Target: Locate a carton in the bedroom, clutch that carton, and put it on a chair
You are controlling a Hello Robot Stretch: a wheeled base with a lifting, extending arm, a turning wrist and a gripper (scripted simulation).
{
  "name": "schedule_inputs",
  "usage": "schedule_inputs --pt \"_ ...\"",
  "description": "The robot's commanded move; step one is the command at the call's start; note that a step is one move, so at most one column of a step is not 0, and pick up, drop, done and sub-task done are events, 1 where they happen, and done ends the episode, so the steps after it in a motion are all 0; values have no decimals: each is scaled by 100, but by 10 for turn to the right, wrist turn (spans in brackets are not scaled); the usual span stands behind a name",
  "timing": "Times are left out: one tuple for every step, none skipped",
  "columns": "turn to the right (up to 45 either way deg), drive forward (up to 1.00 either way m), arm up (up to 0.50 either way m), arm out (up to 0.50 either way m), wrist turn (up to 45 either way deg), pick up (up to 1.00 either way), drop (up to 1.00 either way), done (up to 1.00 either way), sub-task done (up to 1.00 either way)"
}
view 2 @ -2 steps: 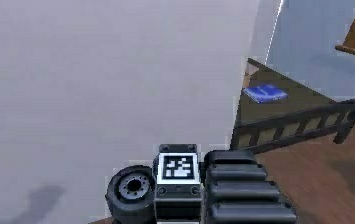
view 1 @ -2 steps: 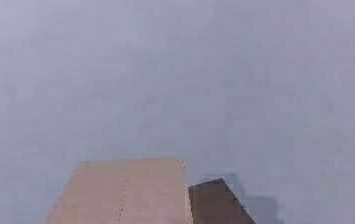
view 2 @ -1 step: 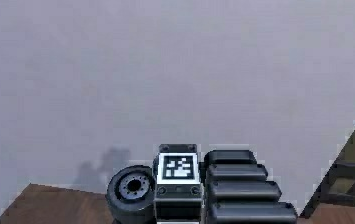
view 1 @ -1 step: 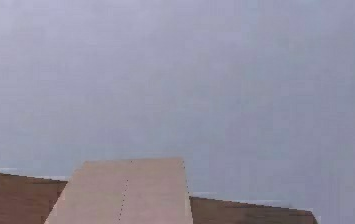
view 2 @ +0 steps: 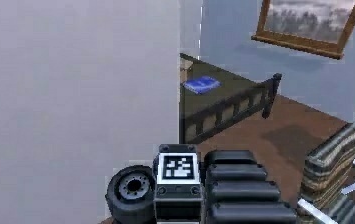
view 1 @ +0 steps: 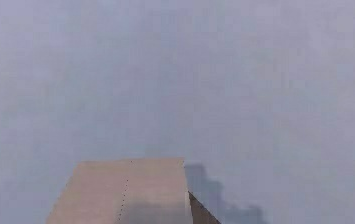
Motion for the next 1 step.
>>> schedule_inputs --pt "450 0 0 0 0 0 0 0 0"
